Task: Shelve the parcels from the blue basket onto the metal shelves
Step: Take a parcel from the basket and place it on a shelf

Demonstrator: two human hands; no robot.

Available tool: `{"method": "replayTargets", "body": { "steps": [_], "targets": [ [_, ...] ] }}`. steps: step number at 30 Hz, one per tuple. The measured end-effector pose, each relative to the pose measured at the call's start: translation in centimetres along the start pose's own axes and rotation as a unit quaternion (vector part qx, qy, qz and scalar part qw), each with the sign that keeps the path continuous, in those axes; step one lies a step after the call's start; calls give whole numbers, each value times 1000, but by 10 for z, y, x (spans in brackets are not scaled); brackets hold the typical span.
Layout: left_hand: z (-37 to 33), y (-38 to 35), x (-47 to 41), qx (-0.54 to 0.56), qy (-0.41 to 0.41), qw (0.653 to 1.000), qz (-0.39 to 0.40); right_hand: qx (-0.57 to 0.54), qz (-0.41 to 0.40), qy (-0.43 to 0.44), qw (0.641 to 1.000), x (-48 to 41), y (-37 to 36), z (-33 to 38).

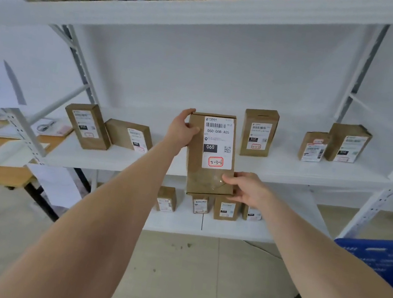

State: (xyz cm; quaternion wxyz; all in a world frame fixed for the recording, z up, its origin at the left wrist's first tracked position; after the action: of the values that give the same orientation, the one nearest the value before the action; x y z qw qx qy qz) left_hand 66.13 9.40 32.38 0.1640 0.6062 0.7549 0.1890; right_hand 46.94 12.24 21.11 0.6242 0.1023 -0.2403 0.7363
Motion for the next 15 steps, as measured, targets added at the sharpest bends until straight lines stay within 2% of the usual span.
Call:
{"method": "replayTargets", "body": {
  "steps": [11,15],
  "targets": [
    [17,-11,16,-122,10,990,-75,40,-31,-43,998,-11,5,-25],
    [22,-15,12,-150,11,986,-74,56,-37,-41,997,-17,4,-25]
  ]
}}
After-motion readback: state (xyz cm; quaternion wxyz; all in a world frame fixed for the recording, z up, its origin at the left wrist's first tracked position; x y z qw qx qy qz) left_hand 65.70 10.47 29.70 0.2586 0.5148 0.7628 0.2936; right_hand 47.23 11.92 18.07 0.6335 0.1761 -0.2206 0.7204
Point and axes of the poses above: each hand's wrist, its own x-axis away from the middle knuckle, its own y-axis out of the back of the hand, z = x × y, the point moved 4 cm from there along -x, towards the middle knuckle, and after that the axes turned 7 degrees about -x, right-handed, at the moved point
